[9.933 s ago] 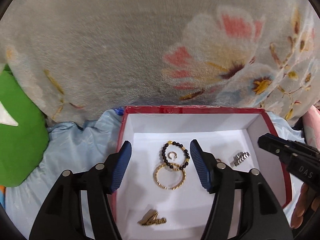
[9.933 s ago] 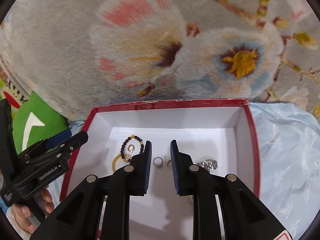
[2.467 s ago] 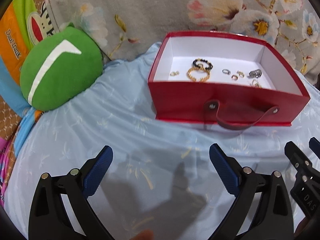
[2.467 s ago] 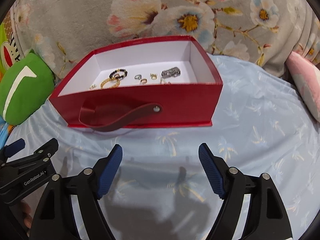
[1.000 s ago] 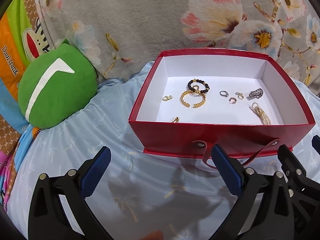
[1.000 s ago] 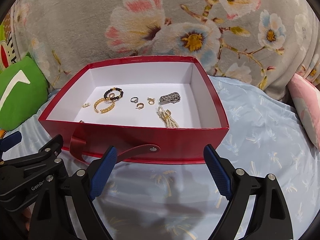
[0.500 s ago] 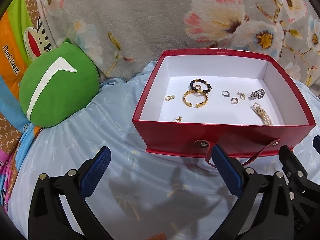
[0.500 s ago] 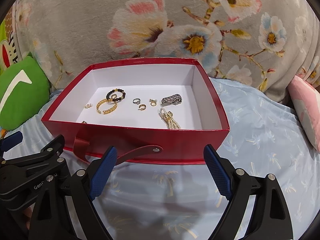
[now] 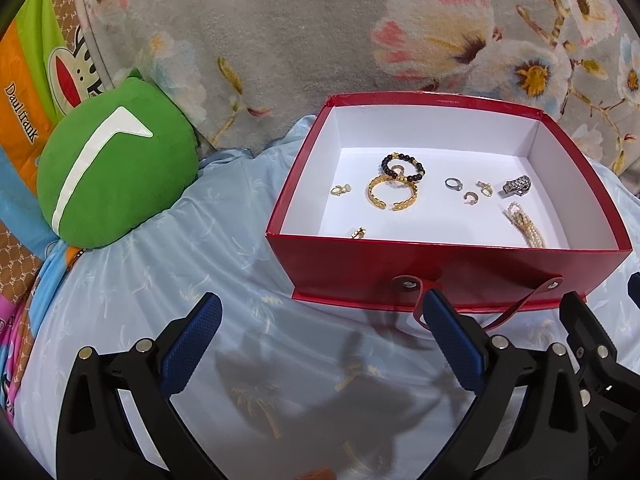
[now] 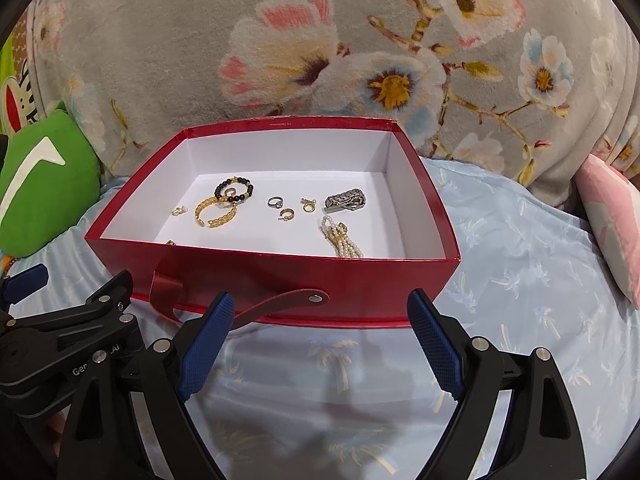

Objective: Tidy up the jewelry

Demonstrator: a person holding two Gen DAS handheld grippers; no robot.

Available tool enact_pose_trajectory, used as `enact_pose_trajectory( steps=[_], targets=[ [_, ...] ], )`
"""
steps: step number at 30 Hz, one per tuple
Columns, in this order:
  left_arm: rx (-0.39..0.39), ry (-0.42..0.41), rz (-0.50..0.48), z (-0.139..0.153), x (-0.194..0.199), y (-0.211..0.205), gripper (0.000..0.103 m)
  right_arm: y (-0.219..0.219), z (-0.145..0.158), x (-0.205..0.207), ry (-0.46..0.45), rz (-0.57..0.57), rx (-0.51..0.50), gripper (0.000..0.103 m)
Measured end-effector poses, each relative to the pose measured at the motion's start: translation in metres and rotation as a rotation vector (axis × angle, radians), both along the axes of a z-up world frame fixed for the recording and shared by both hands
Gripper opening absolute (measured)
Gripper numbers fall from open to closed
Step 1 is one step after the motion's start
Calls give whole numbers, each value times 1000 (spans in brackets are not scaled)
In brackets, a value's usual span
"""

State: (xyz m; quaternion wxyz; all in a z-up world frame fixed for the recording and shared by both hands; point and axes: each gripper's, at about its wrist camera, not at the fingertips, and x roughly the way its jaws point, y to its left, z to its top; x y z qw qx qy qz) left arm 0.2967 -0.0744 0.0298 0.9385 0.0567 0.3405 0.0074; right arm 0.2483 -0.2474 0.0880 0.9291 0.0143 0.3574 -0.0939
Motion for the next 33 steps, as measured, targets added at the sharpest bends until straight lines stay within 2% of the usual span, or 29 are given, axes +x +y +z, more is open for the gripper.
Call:
enact_pose_trajectory(
  steps=[33],
  targets=[
    [-7,2,13,-1,-2,2,98,1,1,-2,-1,1,-5,86]
  ],
)
